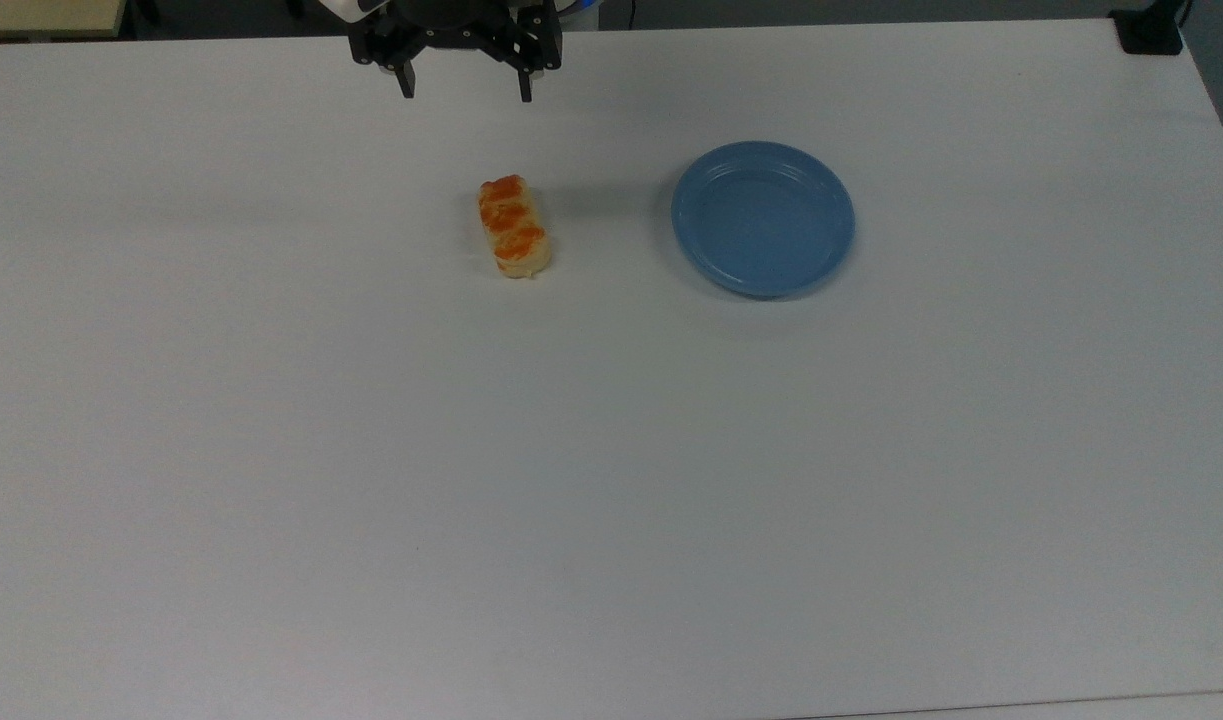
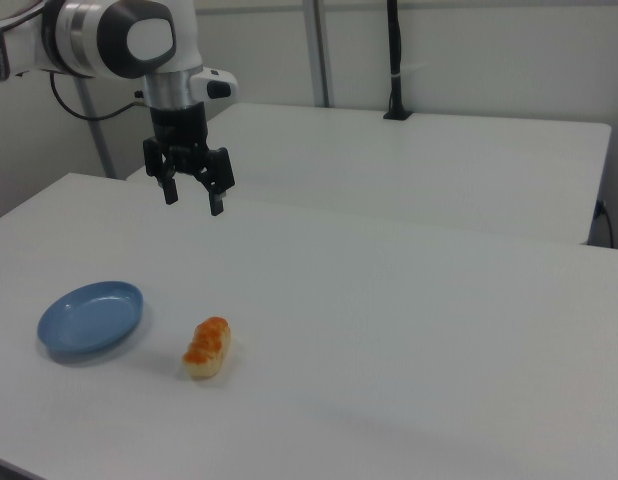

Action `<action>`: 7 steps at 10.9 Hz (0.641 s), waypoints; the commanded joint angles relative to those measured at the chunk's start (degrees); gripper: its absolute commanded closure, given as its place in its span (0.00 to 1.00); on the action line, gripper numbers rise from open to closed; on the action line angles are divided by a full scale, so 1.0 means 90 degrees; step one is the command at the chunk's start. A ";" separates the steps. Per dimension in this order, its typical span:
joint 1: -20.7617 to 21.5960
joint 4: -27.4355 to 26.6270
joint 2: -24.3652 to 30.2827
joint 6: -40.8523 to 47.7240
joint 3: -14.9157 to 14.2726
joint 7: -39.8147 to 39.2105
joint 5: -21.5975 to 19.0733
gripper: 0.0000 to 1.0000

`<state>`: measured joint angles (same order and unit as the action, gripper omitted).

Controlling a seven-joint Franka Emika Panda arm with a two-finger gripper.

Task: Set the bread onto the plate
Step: 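Move the open gripper toward the orange-topped bread roll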

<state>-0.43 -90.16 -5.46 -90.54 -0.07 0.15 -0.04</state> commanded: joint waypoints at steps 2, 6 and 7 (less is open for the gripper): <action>0.0067 -0.0032 0.0041 0.0050 -0.0041 0.0003 -0.0123 0.00; 0.0067 -0.0070 0.0041 0.0040 -0.0041 -0.0007 -0.0123 0.00; 0.0067 -0.0090 0.0041 0.0040 -0.0041 -0.0017 -0.0123 0.00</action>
<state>-0.43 -90.23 -5.51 -90.54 -0.07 0.15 -0.04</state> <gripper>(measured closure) 0.000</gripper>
